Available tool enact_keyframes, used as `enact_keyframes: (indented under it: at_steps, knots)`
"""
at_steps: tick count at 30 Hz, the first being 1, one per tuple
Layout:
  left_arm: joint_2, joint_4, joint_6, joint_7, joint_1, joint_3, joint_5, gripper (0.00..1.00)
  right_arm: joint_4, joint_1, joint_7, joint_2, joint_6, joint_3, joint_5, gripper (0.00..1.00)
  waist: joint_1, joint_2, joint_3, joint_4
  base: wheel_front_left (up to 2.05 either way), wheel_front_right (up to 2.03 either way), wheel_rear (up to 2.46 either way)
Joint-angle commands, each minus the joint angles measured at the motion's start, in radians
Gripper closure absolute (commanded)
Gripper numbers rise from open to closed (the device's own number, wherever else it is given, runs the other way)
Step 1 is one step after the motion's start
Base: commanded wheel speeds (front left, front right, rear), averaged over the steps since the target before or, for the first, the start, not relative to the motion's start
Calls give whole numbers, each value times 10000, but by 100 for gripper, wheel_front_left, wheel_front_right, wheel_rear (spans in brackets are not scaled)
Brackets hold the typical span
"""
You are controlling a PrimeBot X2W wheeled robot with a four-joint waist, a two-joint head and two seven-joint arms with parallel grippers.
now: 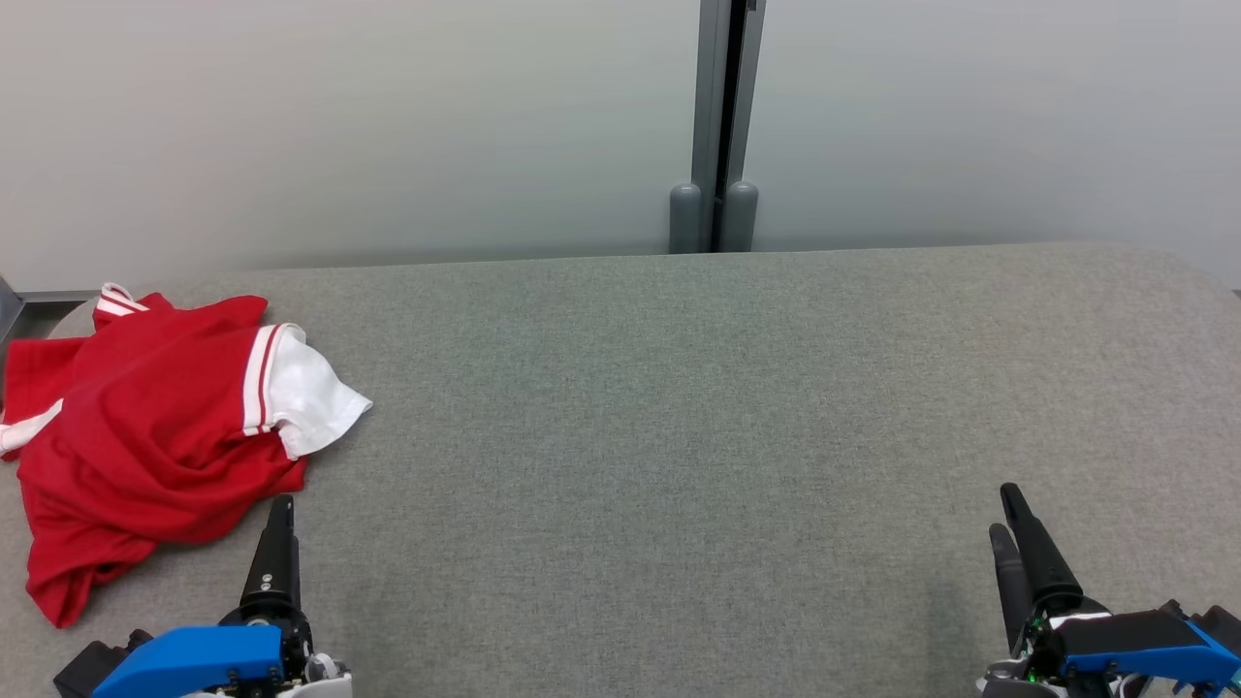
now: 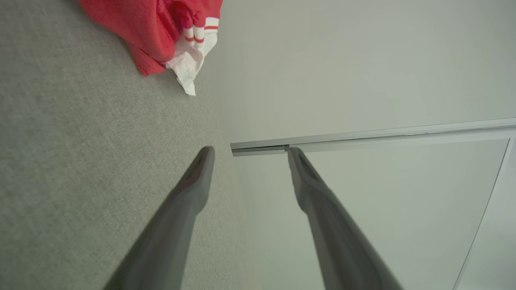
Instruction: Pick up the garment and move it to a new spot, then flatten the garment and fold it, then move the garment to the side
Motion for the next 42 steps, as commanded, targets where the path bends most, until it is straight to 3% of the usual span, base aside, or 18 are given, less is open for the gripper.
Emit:
enact_keyframes:
  at_steps: [1,20,42]
  knots:
    - [87,-225,39,-90,-84,-51,317,0,-120,-199,-91,-42,16,36,-314,0,0,0,-1,1,0,0,0]
    - [181,-435,440,-869,199,-580,4030,0,-427,-110,-874,-68,23,189,-4430,0,0,0,-17,33,0,0,0]
    - [259,-622,651,-1597,323,-903,7144,0,-474,-128,-1604,-96,31,421,-7318,0,0,0,63,77,0,0,0]
